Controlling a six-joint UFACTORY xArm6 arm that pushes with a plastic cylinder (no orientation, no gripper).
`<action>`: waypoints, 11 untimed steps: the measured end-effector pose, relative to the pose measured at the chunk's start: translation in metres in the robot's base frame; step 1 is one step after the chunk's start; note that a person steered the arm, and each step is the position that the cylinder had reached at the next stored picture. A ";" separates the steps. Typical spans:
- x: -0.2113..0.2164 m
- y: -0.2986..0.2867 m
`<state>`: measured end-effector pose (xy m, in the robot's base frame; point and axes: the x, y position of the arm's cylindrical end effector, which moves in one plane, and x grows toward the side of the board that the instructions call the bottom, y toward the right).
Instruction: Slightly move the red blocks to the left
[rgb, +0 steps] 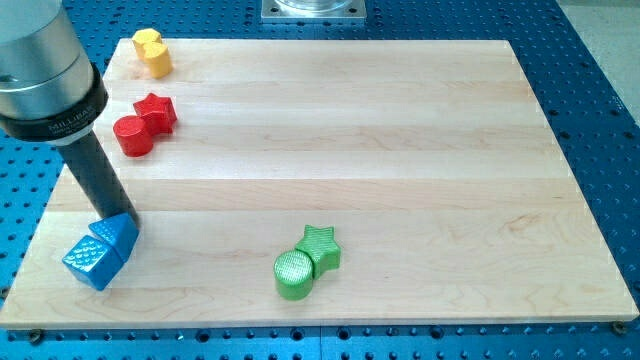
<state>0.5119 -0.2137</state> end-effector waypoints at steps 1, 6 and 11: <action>0.000 -0.005; -0.182 0.098; -0.194 0.050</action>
